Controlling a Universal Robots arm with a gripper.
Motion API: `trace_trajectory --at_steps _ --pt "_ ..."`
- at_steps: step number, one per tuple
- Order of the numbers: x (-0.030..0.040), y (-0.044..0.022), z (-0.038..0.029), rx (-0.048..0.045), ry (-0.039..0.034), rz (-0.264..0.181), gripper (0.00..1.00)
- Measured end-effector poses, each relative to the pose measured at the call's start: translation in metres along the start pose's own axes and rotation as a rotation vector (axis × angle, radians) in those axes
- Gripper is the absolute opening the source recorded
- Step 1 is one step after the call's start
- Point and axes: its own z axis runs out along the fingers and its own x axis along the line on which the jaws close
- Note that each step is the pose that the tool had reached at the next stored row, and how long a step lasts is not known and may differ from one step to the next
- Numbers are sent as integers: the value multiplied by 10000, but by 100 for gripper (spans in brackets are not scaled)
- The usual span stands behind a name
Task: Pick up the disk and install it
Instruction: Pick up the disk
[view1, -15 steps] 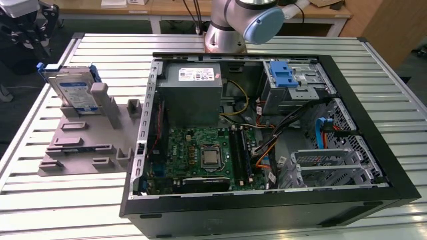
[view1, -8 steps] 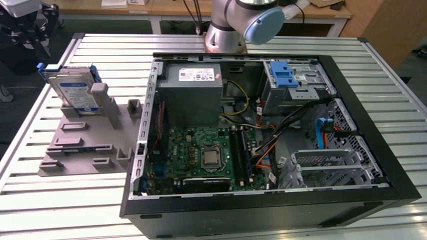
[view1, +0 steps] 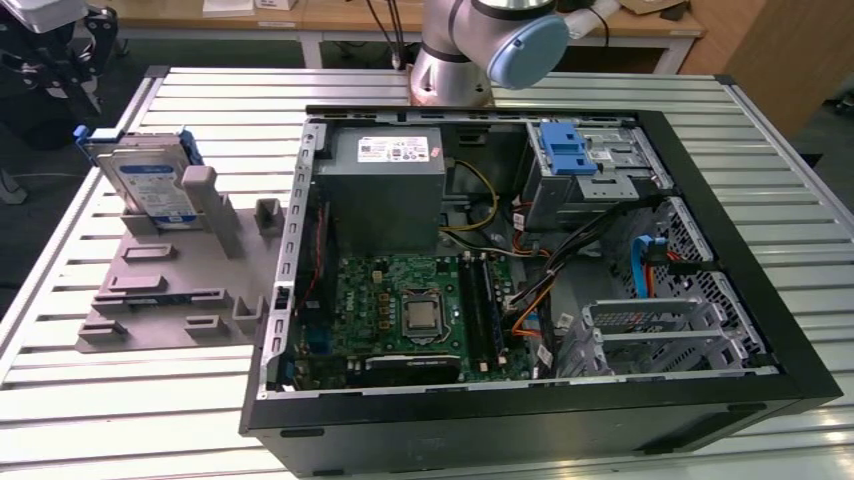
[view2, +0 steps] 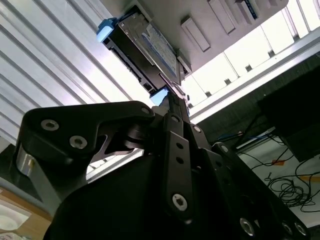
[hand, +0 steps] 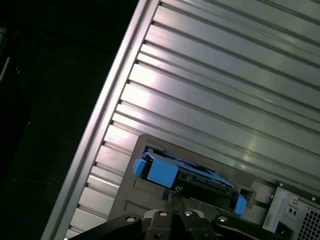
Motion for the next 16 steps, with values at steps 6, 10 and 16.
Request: trace_trajectory --at_steps 6,10,16 --pt "0 0 0 -7 17 -295 11" --pt "0 0 0 -12 27 -485 11" --pt "0 0 0 -18 43 -757 11"
